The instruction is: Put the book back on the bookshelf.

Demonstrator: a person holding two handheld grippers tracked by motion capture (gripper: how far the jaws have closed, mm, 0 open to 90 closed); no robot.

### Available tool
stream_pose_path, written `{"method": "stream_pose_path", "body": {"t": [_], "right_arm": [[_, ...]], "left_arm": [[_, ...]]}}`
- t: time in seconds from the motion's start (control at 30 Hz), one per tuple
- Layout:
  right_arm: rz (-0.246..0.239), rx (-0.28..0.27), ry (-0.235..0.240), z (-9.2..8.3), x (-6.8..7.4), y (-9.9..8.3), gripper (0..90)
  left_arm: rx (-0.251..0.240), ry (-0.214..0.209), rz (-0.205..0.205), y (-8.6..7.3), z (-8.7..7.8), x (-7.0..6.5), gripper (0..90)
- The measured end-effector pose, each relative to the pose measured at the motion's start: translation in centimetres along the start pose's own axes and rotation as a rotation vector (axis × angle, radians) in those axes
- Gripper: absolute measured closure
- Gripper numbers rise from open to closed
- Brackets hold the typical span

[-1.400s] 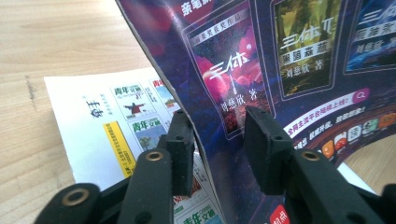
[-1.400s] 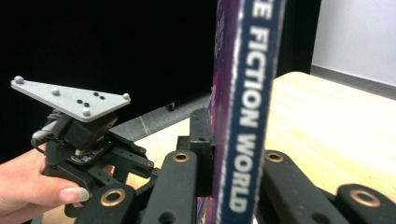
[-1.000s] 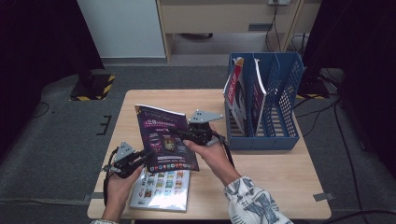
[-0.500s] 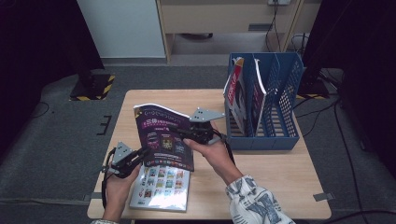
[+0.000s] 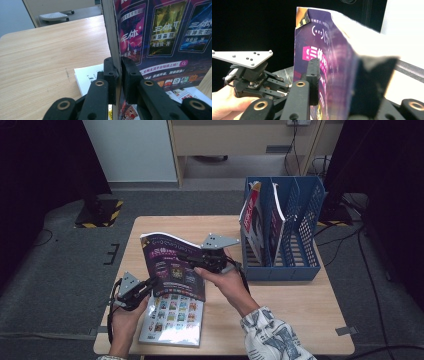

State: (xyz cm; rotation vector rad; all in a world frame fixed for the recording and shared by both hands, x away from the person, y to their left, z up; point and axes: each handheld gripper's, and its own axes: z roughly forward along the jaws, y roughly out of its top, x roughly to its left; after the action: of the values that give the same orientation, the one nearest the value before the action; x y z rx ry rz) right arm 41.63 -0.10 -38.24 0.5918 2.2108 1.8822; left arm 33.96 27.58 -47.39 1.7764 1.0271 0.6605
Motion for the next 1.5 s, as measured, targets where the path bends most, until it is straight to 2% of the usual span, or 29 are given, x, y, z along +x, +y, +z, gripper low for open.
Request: {"method": "stream_pose_path", "body": {"t": [0.3, 0.5, 0.67, 0.9, 1.03, 1.33, 1.5], "right_arm": [[0.011, -0.019, 0.016, -0.2, -0.2, 0.8, 72.5], [0.016, -0.019, 0.017, -0.1, -0.2, 1.1, 80.4], [0.028, -0.029, 0.02, 0.0, -0.3, 1.1, 78.2], [0.042, -0.032, 0.025, 0.2, -0.4, 1.1, 81.5], [0.046, -0.036, 0.023, 0.4, -0.4, 1.1, 79.4], [0.031, -0.037, -0.002, 0.4, -0.3, 1.1, 83.4], [0.02, -0.04, -0.021, 0.4, -0.1, 1.1, 83.7]], "left_arm": [[-0.004, -0.005, 0.001, 0.0, 0.0, 0.0, 82.5], [-0.003, -0.007, 0.002, 0.0, -0.1, 0.0, 82.4], [-0.002, -0.014, 0.001, 0.0, -0.1, 0.0, 82.8], [-0.004, -0.024, 0.002, -0.1, -0.2, 0.1, 83.2], [-0.005, -0.027, 0.003, -0.1, -0.2, 0.1, 83.4], [-0.007, -0.027, -0.001, -0.1, -0.2, 0.1, 82.9], [-0.009, -0.023, -0.01, -0.2, 0.0, 0.1, 78.9]]}}
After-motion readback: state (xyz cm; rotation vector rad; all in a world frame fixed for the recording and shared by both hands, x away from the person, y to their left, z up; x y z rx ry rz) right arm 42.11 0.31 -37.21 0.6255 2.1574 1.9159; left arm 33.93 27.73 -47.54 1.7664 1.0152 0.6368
